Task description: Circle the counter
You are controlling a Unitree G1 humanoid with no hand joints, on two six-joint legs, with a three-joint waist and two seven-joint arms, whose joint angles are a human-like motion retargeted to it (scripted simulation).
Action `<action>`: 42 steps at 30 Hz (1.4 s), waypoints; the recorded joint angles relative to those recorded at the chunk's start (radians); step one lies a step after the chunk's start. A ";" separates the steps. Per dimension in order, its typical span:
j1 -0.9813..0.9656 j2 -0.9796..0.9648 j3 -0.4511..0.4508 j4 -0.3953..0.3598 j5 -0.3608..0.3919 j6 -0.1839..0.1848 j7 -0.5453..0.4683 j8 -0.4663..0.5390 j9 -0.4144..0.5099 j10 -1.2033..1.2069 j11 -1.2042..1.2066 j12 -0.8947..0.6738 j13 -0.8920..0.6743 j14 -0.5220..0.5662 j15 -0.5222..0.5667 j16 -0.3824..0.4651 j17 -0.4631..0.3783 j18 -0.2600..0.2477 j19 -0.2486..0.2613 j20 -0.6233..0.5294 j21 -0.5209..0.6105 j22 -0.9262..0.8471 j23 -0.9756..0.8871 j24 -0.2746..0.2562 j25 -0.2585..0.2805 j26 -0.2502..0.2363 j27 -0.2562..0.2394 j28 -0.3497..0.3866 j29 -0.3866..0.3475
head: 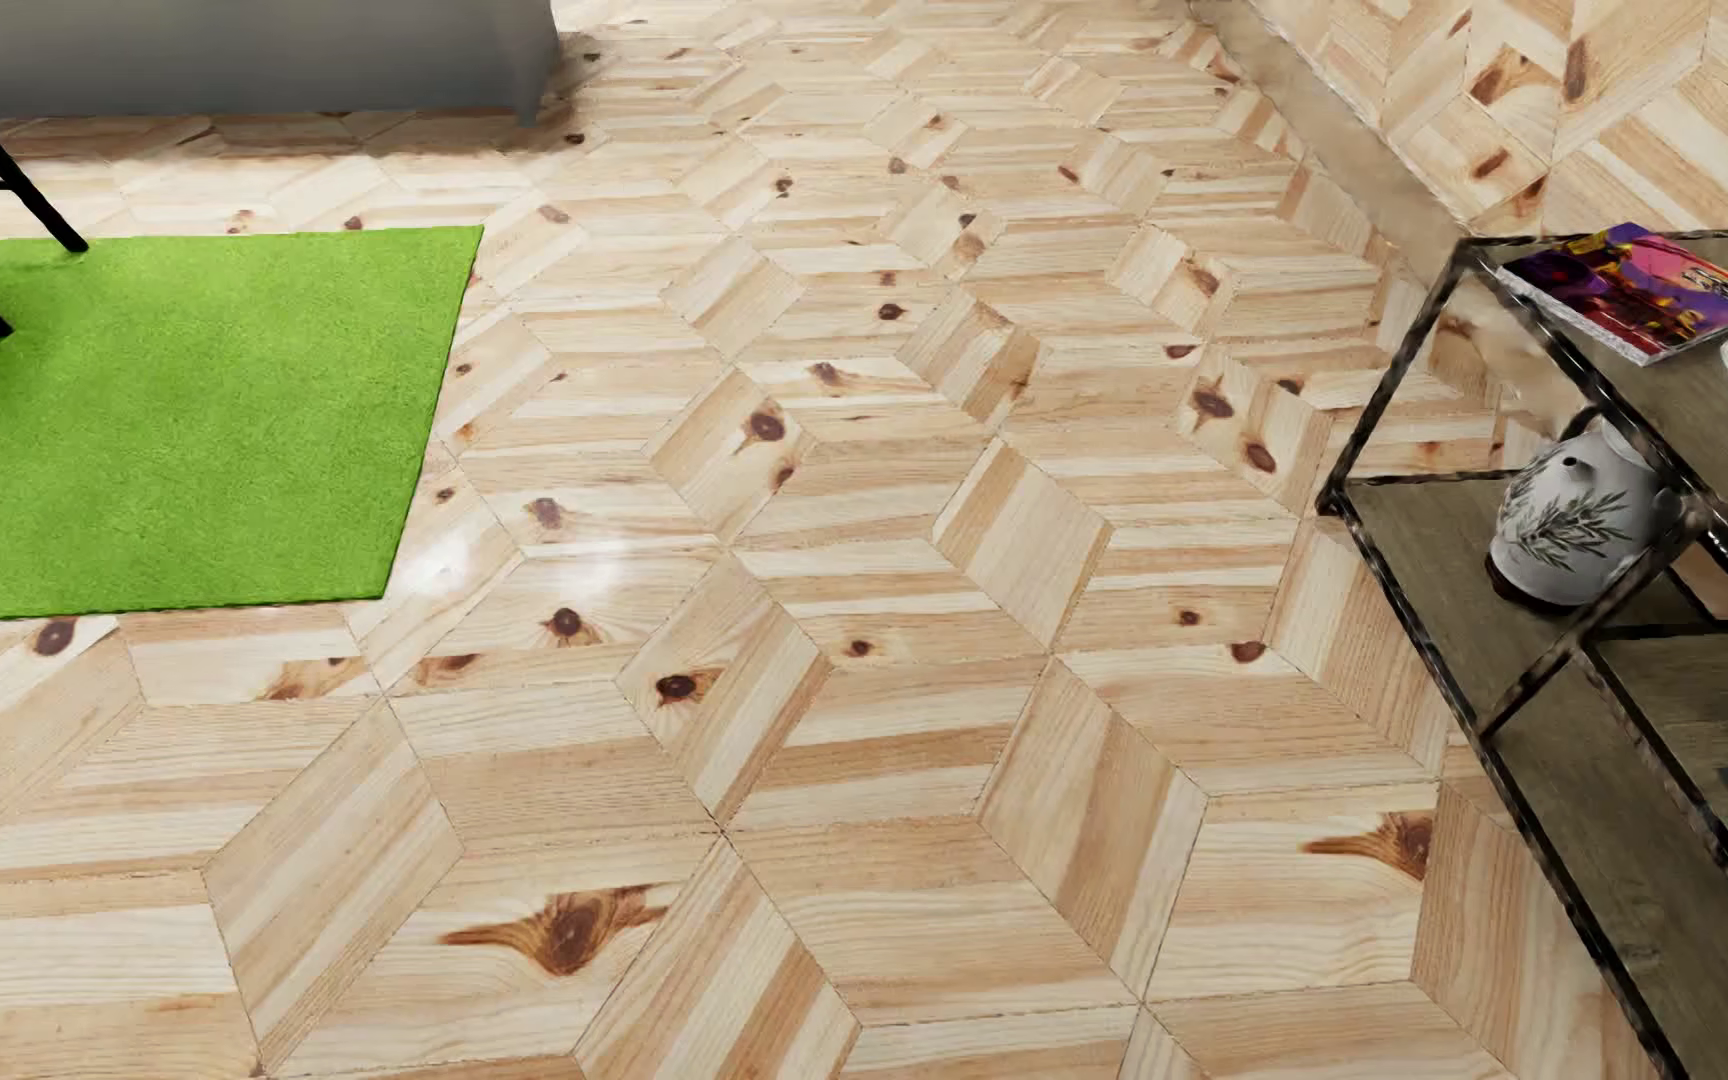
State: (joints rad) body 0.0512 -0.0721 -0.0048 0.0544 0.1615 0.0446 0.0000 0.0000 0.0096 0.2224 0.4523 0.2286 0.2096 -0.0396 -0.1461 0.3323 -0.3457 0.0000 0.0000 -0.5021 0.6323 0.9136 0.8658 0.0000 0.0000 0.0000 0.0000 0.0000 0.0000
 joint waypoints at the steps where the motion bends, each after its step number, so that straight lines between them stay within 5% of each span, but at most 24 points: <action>1: -0.003 0.001 -0.002 -0.003 0.001 -0.004 0.000 0.000 0.002 0.098 0.007 0.004 0.004 -0.037 0.010 0.003 -0.003 0.000 0.000 -0.006 0.004 -0.001 -0.011 0.000 0.000 0.000 0.000 0.000 0.000; 3: -0.042 -0.003 0.032 -0.015 0.010 -0.009 0.000 0.000 0.000 0.288 0.026 0.018 0.010 -0.242 0.015 0.008 -0.007 0.000 0.000 0.002 0.012 -0.001 -0.033 0.000 0.000 0.000 0.000 0.000 0.000; 8: -0.351 0.123 0.130 0.015 0.025 0.011 0.000 0.000 0.089 0.759 0.027 0.050 -0.021 -0.275 -0.100 0.004 -0.039 0.000 0.000 0.047 -0.025 -0.044 -0.155 0.000 0.000 0.000 0.000 0.000 0.000; 10: -0.456 0.177 0.211 0.016 -0.012 -0.019 0.000 0.000 0.085 0.709 -0.008 0.078 -0.045 -0.246 -0.174 0.016 -0.019 0.000 0.000 0.052 -0.057 -0.036 -0.175 0.000 0.000 0.000 0.000 0.000 0.000; 13: -0.584 0.302 0.241 0.044 -0.027 -0.022 0.000 0.000 0.106 0.552 -0.050 0.095 -0.090 -0.116 -0.319 0.020 -0.040 0.000 0.000 0.027 -0.025 0.015 -0.219 0.000 0.000 0.000 0.000 0.000 0.000; 16: -0.659 0.401 0.278 0.064 -0.040 -0.018 0.000 0.000 0.107 0.436 -0.058 0.097 -0.130 -0.098 -0.360 0.016 -0.041 0.000 0.000 -0.003 -0.005 0.063 -0.209 0.000 0.000 0.000 0.000 0.000 0.000; 19: -0.694 0.449 0.330 0.062 -0.081 -0.036 0.000 0.000 0.089 0.571 -0.005 0.109 -0.106 -0.131 -0.226 0.017 -0.027 0.000 0.000 0.012 0.002 0.099 -0.143 0.000 0.000 0.000 0.000 0.000 0.000; 21: -0.652 0.396 0.322 0.023 -0.116 -0.059 0.000 0.000 0.084 0.670 0.191 0.097 -0.071 -0.189 0.057 0.017 -0.015 0.000 0.000 -0.009 0.045 0.129 -0.058 0.000 0.000 0.000 0.000 0.000 0.000; 23: -0.541 0.216 0.268 -0.015 -0.120 -0.039 0.000 0.000 0.091 0.673 0.574 0.081 -0.038 -0.261 0.281 0.008 -0.016 0.000 0.000 -0.004 0.066 0.107 0.008 0.000 0.000 0.000 0.000 0.000 0.000; 26: -0.298 -0.102 0.121 -0.045 -0.100 0.002 0.000 0.000 0.115 0.558 0.874 0.046 0.028 -0.315 0.244 0.006 -0.019 0.000 0.000 0.005 0.036 0.006 0.014 0.000 0.000 0.000 0.000 0.000 0.000; 30: 0.056 -0.368 -0.076 -0.029 -0.083 0.047 0.000 0.000 0.121 0.315 0.275 0.012 0.079 -0.329 0.370 0.032 -0.037 0.000 0.000 0.046 0.040 -0.145 0.011 0.000 0.000 0.000 0.000 0.000 0.000; 33: 0.219 -0.459 -0.155 -0.012 -0.113 0.057 0.000 0.000 0.104 0.280 0.040 -0.042 0.096 -0.389 -0.016 0.056 -0.043 0.000 0.000 0.058 0.032 -0.200 -0.001 0.000 0.000 0.000 0.000 0.000 0.000; 35: 0.270 -0.516 -0.206 0.016 -0.106 0.068 0.000 0.000 0.103 0.347 0.101 -0.043 0.104 -0.323 0.242 0.047 -0.039 0.000 0.000 0.086 0.033 -0.176 0.012 0.000 0.000 0.000 0.000 0.000 0.000; 36: 0.251 -0.538 -0.207 0.045 -0.087 0.088 0.000 0.000 0.091 0.432 0.183 -0.032 0.101 -0.207 0.387 0.034 -0.034 0.000 0.000 0.102 0.033 -0.151 0.028 0.000 0.000 0.000 0.000 0.000 0.000; 38: 0.130 -0.477 -0.138 0.081 -0.008 0.109 0.000 0.000 0.072 0.755 0.276 0.003 0.087 0.062 0.415 0.021 -0.026 0.000 0.000 0.080 0.057 -0.084 0.065 0.000 0.000 0.000 0.000 0.000 0.000; 40: -0.080 -0.318 -0.058 0.109 0.054 0.110 0.000 0.000 0.070 1.081 0.244 0.043 0.064 -0.046 0.298 0.019 -0.010 0.000 0.000 0.069 -0.006 -0.075 0.074 0.000 0.000 0.000 0.000 0.000 0.000; 42: -0.261 -0.104 0.057 0.077 0.043 0.062 0.000 0.000 0.079 1.102 0.145 0.066 0.021 -0.218 0.144 0.021 -0.023 0.000 0.000 0.050 -0.011 -0.048 0.044 0.000 0.000 0.000 0.000 0.000 0.000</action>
State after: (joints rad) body -0.2102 -0.1758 0.0524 0.1315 0.2046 0.1062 0.0000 0.0000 0.0883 1.3242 0.5971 0.2946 0.2306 -0.2577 -0.0019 0.3534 -0.3688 0.0000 0.0000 -0.4520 0.6213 0.8652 0.9102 0.0000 0.0000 0.0000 0.0000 0.0000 0.0000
